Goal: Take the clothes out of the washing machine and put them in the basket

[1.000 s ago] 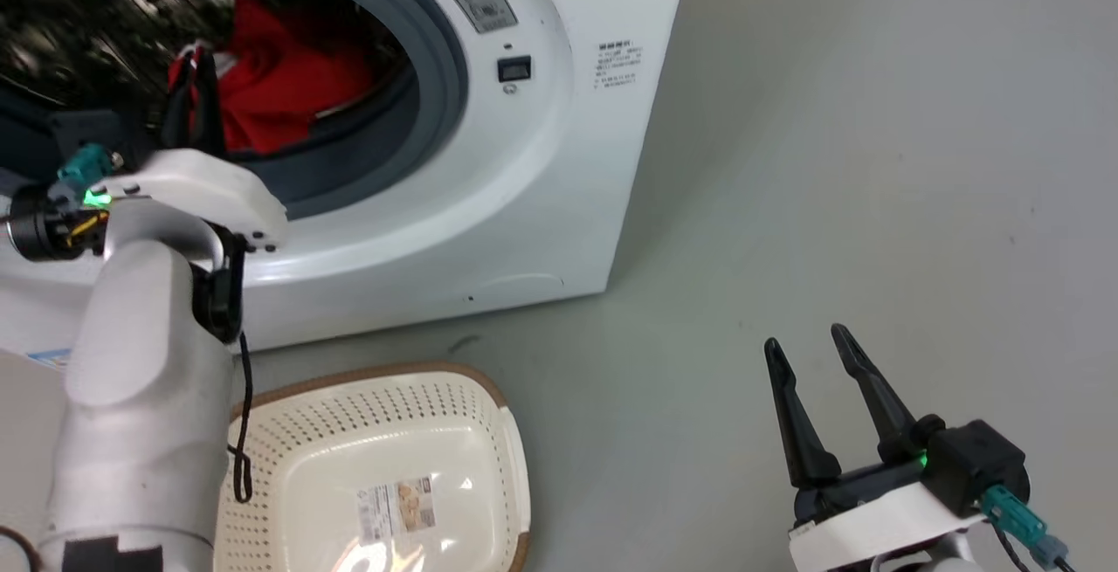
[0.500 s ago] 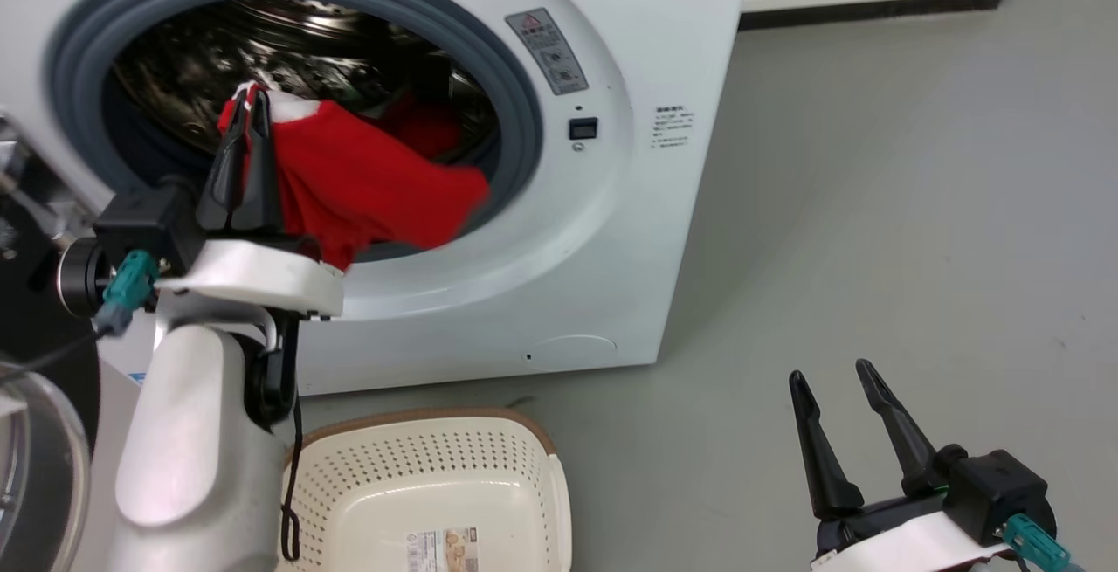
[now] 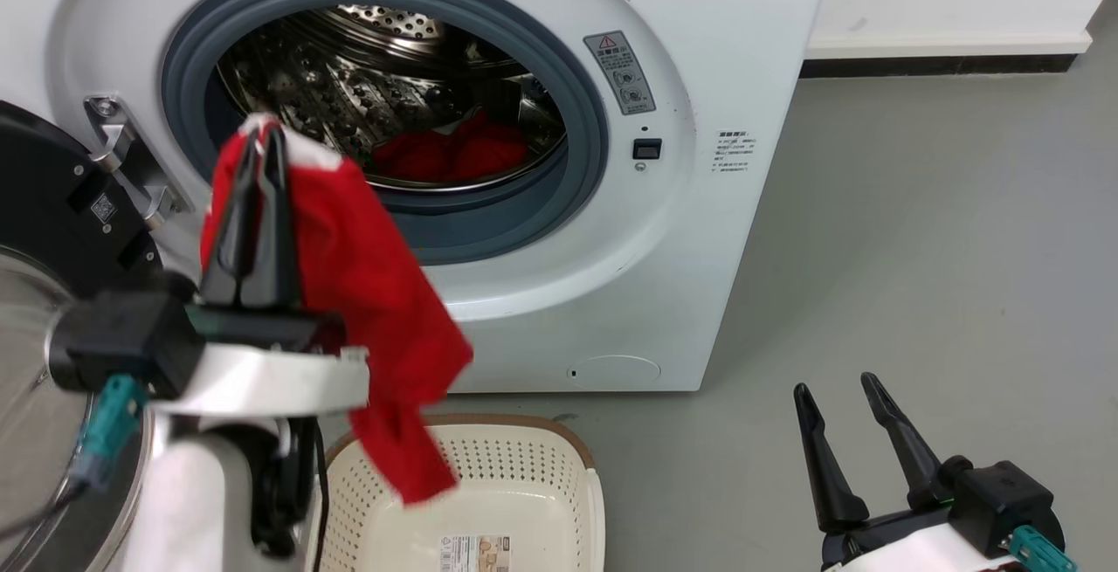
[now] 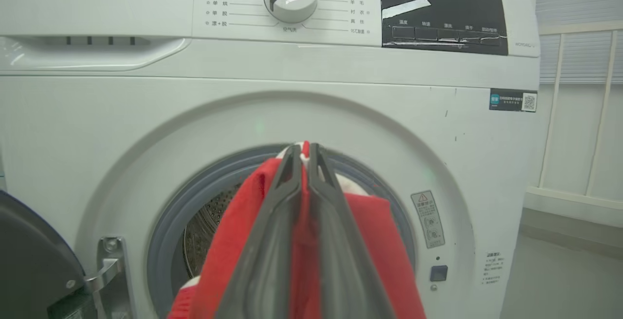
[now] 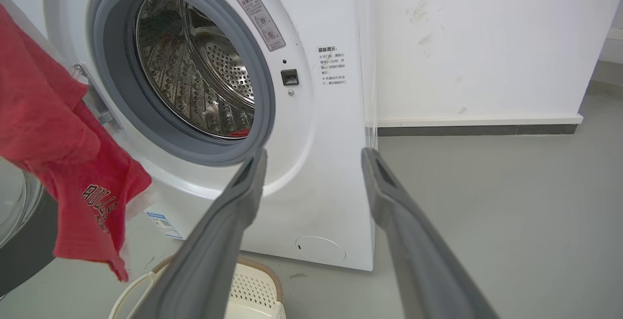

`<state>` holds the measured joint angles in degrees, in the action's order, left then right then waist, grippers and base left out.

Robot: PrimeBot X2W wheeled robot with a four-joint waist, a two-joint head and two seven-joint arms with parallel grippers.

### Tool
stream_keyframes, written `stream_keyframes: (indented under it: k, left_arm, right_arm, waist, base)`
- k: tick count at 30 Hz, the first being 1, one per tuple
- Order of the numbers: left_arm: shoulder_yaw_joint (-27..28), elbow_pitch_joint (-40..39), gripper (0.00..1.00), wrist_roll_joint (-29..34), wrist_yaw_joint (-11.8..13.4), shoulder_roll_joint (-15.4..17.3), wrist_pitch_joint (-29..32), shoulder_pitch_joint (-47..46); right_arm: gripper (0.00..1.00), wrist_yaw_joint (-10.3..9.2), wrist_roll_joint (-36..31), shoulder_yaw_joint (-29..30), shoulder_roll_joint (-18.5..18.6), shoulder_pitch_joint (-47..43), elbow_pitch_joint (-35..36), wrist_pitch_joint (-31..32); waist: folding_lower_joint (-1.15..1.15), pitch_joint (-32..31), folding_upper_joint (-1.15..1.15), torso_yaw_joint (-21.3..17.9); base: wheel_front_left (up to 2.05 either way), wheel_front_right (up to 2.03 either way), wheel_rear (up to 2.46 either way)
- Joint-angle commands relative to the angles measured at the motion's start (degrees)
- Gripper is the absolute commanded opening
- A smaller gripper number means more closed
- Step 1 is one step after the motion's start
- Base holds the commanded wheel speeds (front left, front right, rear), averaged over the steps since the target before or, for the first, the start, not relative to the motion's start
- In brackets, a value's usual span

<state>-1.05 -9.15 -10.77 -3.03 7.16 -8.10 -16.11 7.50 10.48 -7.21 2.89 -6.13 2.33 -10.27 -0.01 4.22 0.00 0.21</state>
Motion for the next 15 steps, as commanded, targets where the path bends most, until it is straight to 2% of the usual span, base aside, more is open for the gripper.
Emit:
stream_keyframes:
  k: [1, 4, 7, 11, 15]
  left_arm:
    - [-0.4, -1.9, 0.00, -0.1, 0.6, -0.4, 1.0, 2.9]
    - [-1.3, -4.1, 0.00, -0.7, 2.2, -1.4, 3.0, 9.4]
    - [-1.6, -2.6, 0.00, -1.2, 3.5, -2.0, 3.3, 13.9]
    - [-2.2, 3.4, 0.00, -2.7, 4.6, -2.9, 2.5, 17.8]
    - [-2.7, 12.4, 0.00, -4.3, 4.8, -3.4, 0.5, 17.3]
  right_arm:
    - [1.00, -0.02, -0.5, -0.2, 0.0, -0.2, 0.4, 0.1]
    - [1.00, -0.02, -0.6, -0.5, 0.0, 0.4, 0.8, 0.3]
    - [1.00, -0.02, -0.8, -0.6, 0.0, 0.8, 1.0, 0.4]
    - [1.00, -0.02, -1.1, -0.5, 0.0, 1.5, 1.4, 0.6]
    - [1.00, -0.02, -1.5, -1.1, 0.0, 2.8, 1.6, 0.9]
  waist:
    - [0.01, 0.3, 0.00, 0.3]
    - [0.01, 1.1, 0.00, 0.7]
    - [0.01, 1.9, 0.00, 0.9]
    - [0.01, 3.7, 0.00, 1.3]
    - [0.01, 6.0, 0.00, 1.6]
  base:
    - [0.00, 0.00, 0.00]
    - [0.00, 0.00, 0.00]
    - [0.00, 0.00, 0.00]
    - [0.00, 0.00, 0.00]
    - [0.00, 0.00, 0.00]
